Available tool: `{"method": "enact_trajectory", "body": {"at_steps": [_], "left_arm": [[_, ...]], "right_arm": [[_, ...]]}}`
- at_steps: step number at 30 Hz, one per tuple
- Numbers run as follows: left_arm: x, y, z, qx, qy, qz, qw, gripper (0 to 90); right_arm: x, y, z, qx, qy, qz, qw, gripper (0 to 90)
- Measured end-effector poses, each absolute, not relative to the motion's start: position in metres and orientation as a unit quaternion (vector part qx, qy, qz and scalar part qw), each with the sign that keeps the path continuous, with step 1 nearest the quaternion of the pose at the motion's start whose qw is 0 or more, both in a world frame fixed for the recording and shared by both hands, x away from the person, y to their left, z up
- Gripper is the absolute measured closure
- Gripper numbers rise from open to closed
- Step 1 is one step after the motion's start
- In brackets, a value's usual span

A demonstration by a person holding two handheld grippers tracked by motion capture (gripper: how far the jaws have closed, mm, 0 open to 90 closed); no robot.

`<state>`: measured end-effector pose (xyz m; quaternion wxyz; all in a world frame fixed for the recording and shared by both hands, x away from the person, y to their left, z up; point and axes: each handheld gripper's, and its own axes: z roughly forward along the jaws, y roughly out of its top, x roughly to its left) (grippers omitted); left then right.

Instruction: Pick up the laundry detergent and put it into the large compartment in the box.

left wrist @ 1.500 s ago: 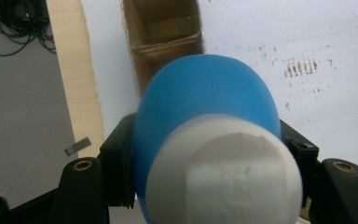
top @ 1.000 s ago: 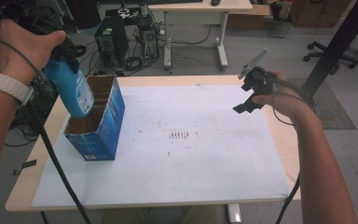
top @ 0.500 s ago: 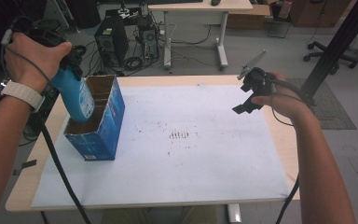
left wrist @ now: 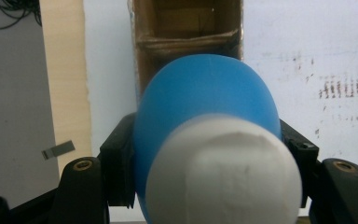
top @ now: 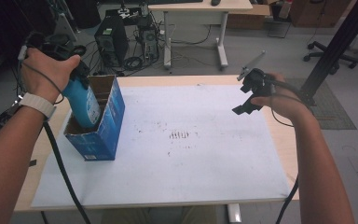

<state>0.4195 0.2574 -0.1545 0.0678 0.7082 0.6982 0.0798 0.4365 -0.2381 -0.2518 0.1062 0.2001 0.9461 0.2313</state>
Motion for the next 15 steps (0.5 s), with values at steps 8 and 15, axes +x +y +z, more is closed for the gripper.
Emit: {"method": "enact_trajectory", "body": {"at_steps": [8,15], "left_arm": [[0.422,0.257,-0.174,0.708,0.699,0.079,0.062,37.6],[0.423,0.258,-0.187,0.708,0.699,0.083,0.059,37.6]], "right_arm": [[0.437,-0.239,-0.254,0.202,0.946,0.23,0.105,7.5],[0.437,-0.239,-0.256,0.203,0.947,0.227,0.103,7.5]]}}
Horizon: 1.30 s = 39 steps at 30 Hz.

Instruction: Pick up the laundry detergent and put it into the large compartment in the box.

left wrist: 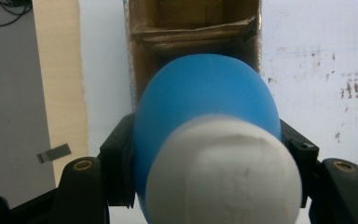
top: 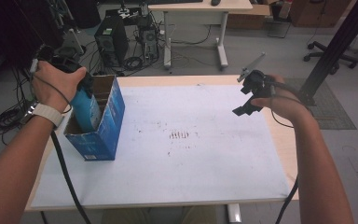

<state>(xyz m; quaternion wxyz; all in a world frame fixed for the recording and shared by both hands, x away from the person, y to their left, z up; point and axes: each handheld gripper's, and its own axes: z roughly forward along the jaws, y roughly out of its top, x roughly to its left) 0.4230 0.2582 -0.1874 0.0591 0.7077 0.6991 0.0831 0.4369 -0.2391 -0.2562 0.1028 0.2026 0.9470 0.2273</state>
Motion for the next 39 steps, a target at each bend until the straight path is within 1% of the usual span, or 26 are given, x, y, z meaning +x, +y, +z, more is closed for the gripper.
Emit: {"method": "enact_trajectory", "body": {"at_steps": [25,39], "left_arm": [[0.426,0.258,-0.235,0.709,0.697,0.089,0.061,37.6],[0.429,0.256,-0.255,0.712,0.694,0.096,0.046,37.5]], "right_arm": [[0.436,-0.24,-0.257,0.205,0.947,0.224,0.102,7.5],[0.436,-0.243,-0.259,0.209,0.947,0.224,0.099,7.5]]}}
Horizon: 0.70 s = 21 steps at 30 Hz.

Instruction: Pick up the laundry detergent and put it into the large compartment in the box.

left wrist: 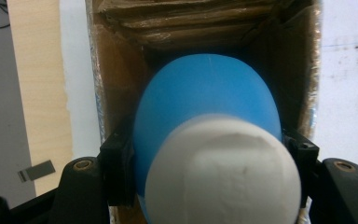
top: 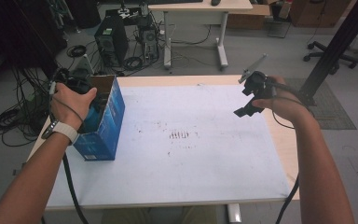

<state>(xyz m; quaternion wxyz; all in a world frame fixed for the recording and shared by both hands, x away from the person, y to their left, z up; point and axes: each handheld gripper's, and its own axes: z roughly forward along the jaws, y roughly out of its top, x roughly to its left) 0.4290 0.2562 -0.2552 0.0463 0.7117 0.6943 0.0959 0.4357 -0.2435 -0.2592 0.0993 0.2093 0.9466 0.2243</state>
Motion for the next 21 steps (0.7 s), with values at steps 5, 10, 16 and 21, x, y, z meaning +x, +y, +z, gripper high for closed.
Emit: {"method": "enact_trajectory", "body": {"at_steps": [5,10,16,21], "left_arm": [[0.429,0.259,-0.262,0.712,0.695,0.093,0.048,37.5],[0.43,0.261,-0.267,0.712,0.695,0.093,0.045,37.5],[0.43,0.263,-0.275,0.713,0.695,0.087,0.044,37.5],[0.43,0.264,-0.28,0.713,0.694,0.087,0.047,37.5]], "right_arm": [[0.436,-0.244,-0.26,0.211,0.947,0.223,0.099,7.5],[0.437,-0.242,-0.261,0.209,0.947,0.222,0.097,7.5],[0.438,-0.242,-0.262,0.21,0.947,0.221,0.097,7.5],[0.438,-0.243,-0.262,0.212,0.947,0.22,0.097,7.5]]}}
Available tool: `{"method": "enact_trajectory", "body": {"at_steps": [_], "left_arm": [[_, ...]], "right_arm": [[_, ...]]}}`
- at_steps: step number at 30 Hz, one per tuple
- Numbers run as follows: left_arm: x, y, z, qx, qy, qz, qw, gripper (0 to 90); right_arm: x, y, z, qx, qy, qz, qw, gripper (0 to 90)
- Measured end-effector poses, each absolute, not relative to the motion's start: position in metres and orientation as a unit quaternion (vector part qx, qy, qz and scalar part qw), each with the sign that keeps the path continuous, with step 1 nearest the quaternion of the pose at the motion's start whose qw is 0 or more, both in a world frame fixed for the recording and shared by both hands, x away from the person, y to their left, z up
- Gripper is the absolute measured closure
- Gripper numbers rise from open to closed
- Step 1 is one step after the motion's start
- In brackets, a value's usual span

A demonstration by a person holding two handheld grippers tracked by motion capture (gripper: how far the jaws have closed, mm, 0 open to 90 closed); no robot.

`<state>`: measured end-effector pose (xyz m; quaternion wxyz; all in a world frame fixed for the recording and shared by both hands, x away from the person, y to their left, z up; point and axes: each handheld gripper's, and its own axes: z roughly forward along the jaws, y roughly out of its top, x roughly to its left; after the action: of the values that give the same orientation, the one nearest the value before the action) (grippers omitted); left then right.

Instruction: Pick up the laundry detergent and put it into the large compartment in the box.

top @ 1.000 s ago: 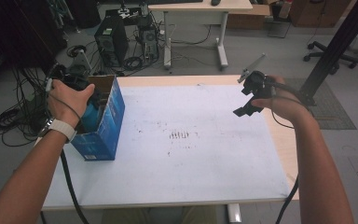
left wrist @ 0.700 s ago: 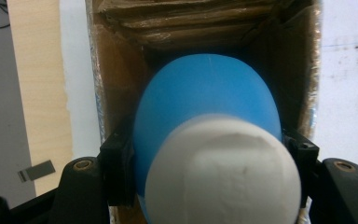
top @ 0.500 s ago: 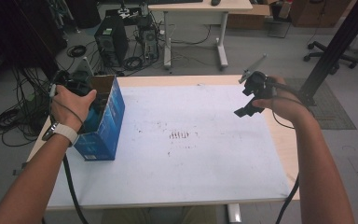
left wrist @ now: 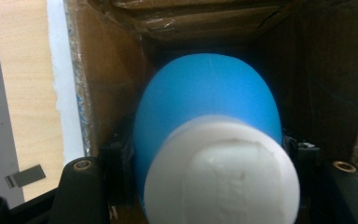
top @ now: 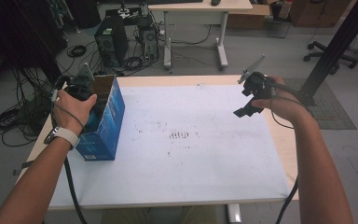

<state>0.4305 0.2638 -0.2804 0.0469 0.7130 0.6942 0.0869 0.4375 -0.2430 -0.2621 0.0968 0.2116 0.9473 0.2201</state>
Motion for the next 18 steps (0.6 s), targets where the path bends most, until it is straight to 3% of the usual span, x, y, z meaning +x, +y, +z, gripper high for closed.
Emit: {"method": "enact_trajectory", "body": {"at_steps": [18], "left_arm": [[0.4315,0.2668,-0.2825,0.717,0.689,0.088,0.05,37.2]], "right_arm": [[0.4365,-0.2425,-0.2632,0.211,0.948,0.218,0.096,7.5]]}}
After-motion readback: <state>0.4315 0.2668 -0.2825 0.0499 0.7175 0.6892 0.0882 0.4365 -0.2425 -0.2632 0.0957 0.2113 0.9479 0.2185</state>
